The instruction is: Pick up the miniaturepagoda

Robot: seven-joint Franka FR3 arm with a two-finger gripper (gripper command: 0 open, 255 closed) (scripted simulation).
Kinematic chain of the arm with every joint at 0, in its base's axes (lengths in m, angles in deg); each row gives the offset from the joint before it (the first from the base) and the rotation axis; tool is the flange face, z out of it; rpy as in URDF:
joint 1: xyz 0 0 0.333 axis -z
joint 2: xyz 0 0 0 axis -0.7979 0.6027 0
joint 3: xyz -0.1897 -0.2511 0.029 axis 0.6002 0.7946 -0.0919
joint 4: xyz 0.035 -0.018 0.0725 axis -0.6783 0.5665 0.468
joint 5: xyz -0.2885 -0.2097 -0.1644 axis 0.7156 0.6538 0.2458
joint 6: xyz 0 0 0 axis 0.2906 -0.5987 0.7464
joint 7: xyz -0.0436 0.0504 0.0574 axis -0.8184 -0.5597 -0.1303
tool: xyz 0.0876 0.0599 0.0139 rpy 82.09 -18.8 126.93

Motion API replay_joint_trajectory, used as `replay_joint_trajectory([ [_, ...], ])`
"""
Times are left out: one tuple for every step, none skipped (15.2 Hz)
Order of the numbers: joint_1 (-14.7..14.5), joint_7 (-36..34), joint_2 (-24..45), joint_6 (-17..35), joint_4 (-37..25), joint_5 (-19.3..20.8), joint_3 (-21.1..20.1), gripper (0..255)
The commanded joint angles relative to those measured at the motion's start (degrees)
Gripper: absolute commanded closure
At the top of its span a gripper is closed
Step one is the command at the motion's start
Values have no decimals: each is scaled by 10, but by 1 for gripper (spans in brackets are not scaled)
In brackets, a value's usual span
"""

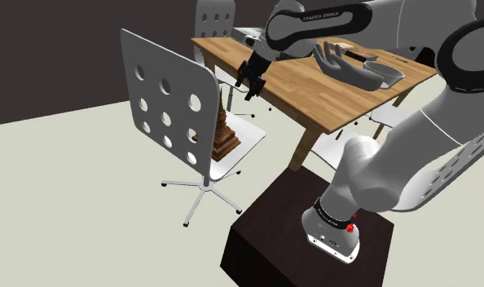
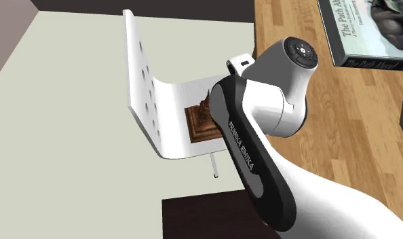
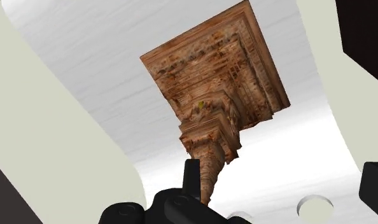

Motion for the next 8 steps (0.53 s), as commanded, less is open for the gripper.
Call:
replay_joint_trajectory([
  [-37, 101, 49, 6, -30, -51, 36, 0],
  [-53, 150, 76, 5, -46, -81, 51, 0],
  [-66, 198, 104, 1, -64, -112, 64, 0],
  [-77, 247, 133, -6, -83, -144, 74, 0],
  [-85, 294, 162, -15, -103, -176, 81, 0],
  [-85, 318, 177, -21, -113, -191, 82, 0],
  [-84, 323, 181, -15, -109, -196, 80, 0],
  [-83, 328, 184, -9, -105, -202, 80, 0],
])
